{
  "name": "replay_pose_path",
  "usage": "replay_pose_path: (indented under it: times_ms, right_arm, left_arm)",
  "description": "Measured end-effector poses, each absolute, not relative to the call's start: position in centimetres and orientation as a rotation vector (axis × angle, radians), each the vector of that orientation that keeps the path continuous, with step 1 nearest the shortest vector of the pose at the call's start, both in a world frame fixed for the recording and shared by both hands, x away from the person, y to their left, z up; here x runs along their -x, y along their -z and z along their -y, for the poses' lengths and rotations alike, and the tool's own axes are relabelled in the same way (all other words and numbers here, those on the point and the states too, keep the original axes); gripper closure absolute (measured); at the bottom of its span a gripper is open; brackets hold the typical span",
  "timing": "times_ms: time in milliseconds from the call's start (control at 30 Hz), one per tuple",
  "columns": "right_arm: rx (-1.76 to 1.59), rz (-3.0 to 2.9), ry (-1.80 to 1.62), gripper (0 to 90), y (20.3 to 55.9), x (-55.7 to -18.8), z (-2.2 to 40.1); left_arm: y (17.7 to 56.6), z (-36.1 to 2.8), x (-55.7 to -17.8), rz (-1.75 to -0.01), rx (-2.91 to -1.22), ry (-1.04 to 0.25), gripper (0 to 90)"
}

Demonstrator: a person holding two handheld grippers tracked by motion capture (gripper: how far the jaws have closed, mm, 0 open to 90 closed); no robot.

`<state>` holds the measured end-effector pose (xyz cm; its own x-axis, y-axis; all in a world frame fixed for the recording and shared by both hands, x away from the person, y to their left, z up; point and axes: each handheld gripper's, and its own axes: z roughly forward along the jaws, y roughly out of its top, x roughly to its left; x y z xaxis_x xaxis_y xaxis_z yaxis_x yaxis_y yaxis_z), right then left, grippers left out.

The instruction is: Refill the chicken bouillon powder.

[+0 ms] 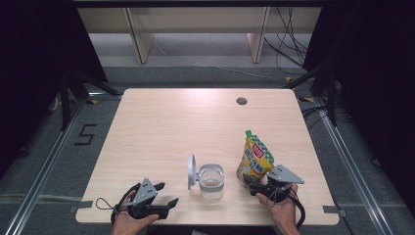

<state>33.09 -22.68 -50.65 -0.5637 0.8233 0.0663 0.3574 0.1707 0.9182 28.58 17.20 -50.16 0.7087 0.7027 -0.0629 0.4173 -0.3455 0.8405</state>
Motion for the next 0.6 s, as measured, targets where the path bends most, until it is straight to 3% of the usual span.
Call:
replay_pose_path:
  times_ms: [600]
  right_arm:
    - [-1.092, -1.895, -1.374, 23.4, 51.25, -34.09, 22.09]
  left_arm:
    - [50.23, -17.04, -28.66, -0.860, -1.969, -0.363, 28.1]
